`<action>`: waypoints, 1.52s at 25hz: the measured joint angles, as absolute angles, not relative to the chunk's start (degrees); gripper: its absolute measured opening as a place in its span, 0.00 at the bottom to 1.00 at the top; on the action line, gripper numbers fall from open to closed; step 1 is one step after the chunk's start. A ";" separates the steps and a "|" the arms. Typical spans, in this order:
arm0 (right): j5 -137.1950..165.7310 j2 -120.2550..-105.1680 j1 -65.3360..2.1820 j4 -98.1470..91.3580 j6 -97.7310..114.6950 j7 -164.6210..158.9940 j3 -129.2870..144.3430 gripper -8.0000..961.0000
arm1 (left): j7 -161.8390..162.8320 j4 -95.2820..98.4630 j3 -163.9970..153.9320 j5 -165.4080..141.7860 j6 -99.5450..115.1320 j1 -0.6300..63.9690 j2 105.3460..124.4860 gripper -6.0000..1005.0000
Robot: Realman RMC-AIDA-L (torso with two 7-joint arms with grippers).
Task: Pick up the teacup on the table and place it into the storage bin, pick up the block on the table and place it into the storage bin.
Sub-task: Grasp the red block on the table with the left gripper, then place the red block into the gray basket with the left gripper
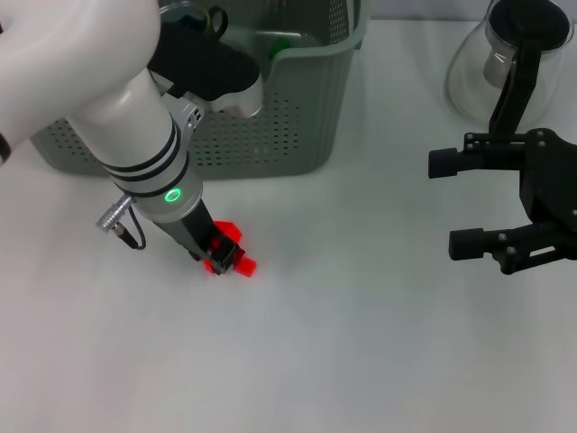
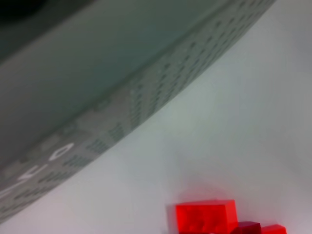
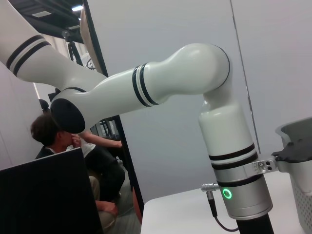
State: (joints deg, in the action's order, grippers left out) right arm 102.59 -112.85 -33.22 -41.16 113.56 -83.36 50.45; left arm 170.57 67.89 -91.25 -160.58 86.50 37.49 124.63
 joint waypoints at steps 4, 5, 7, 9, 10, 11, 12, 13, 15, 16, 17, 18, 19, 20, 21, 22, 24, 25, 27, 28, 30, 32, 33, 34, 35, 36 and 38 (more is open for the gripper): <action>102.60 -112.85 -33.14 -41.13 113.55 -83.32 50.44 0.97 | 170.59 67.89 -91.53 -160.70 86.45 37.53 124.63 0.35; 102.59 -112.85 -33.12 -41.13 113.56 -83.32 50.45 0.97 | 170.59 67.87 -91.73 -160.82 86.40 37.54 124.63 0.32; 102.56 -112.85 -33.08 -41.13 113.56 -83.32 50.44 0.97 | 170.59 68.11 -92.10 -161.40 86.37 37.43 124.63 0.25; 102.56 -112.85 -33.07 -41.14 113.56 -83.32 50.45 0.97 | 170.59 68.91 -92.38 -162.04 86.48 37.16 124.67 0.19; 102.56 -112.85 -33.07 -41.15 113.56 -83.32 50.44 0.97 | 170.59 69.16 -92.44 -162.13 86.54 37.11 124.68 0.15; 102.56 -112.85 -33.07 -41.15 113.56 -83.32 50.45 0.97 | 170.59 69.82 -92.55 -162.16 86.99 37.05 124.69 0.16; 102.56 -112.85 -33.07 -41.16 113.56 -83.31 50.45 0.97 | 170.60 70.24 -92.61 -162.16 87.38 37.05 124.69 0.16; 102.56 -112.85 -33.07 -41.18 113.56 -83.32 50.45 0.97 | 170.60 70.77 -92.67 -162.17 87.96 37.04 124.70 0.16; 102.53 -112.85 -33.00 -41.31 113.56 -83.32 50.45 0.97 | 170.60 72.31 -92.60 -162.16 89.83 37.01 124.67 0.17; 102.49 -112.85 -32.97 -41.35 113.56 -83.31 50.43 0.97 | 170.59 73.55 -92.34 -162.17 90.96 36.95 124.62 0.17; 102.44 -112.79 -32.89 -41.39 113.56 -83.31 50.35 0.97 | 170.55 74.95 -91.83 -162.15 92.34 36.73 124.58 0.17; 102.41 -112.76 -32.83 -41.42 113.56 -83.32 50.19 0.97 | 170.35 76.70 -91.02 -162.06 93.84 36.36 124.51 0.18; 102.41 -112.73 -32.78 -41.44 113.56 -83.31 50.06 0.97 | 169.87 78.61 -89.58 -161.74 95.53 35.80 124.49 0.18; 102.38 -112.70 -32.73 -41.45 113.56 -83.32 49.84 0.97 | 169.03 80.35 -87.62 -160.78 97.22 35.16 124.50 0.18; 102.36 -112.68 -32.69 -41.46 113.56 -83.31 49.72 0.97 | 168.24 81.80 -85.76 -159.83 98.56 34.64 124.49 0.19; 102.35 -112.67 -32.61 -41.46 113.56 -83.32 49.60 0.97 | 167.02 83.25 -83.01 -157.93 99.94 34.01 124.48 0.19; 102.31 -112.67 -32.58 -41.47 113.55 -83.31 49.38 0.97 | 164.33 85.70 -76.98 -152.79 102.67 33.00 124.42 0.19; 102.31 -112.67 -32.58 -41.47 113.56 -83.31 49.22 0.97 | 162.74 86.69 -72.84 -149.45 103.88 32.66 124.39 0.20; 102.30 -112.64 -32.58 -41.47 113.55 -83.33 48.99 0.96 | 158.38 87.86 -61.88 -140.00 107.21 32.67 124.12 0.20; 102.28 -112.63 -32.59 -41.47 113.56 -83.45 48.97 0.96 | 157.50 87.87 -59.43 -137.81 108.00 32.88 124.04 0.21; 102.24 -112.59 -32.59 -41.43 113.56 -83.74 48.95 0.97 | 155.01 87.93 -50.10 -131.16 110.00 34.10 123.02 0.21; 102.22 -112.58 -32.62 -41.20 113.54 -83.85 48.70 0.97 | 153.73 87.61 -43.03 -126.19 110.46 35.37 121.13 0.22; 102.22 -112.59 -32.62 -41.11 113.54 -83.92 48.54 0.97 | 153.38 87.07 -40.76 -124.51 109.97 35.96 119.90 0.22; 102.22 -112.58 -32.63 -41.03 113.55 -84.01 48.35 0.97 | 153.05 86.07 -39.05 -122.67 108.91 36.79 118.25 0.22; 102.21 -112.59 -32.62 -40.94 113.54 -84.16 48.12 0.97 | 152.77 84.83 -38.61 -121.86 107.32 37.59 116.75 0.23; 102.23 -112.59 -32.62 -40.89 113.51 -84.38 47.87 0.97 | 152.45 83.60 -38.42 -121.55 105.83 38.47 115.50 0.23; 102.33 -112.60 -32.69 -40.86 113.46 -84.77 47.60 0.97 | 151.50 80.42 -38.51 -122.89 101.49 40.60 113.31 0.23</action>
State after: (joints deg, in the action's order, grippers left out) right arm 102.33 -112.60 -32.69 -40.86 113.46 -84.77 47.61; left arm 151.50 80.42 -38.51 -122.89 101.49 40.60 113.31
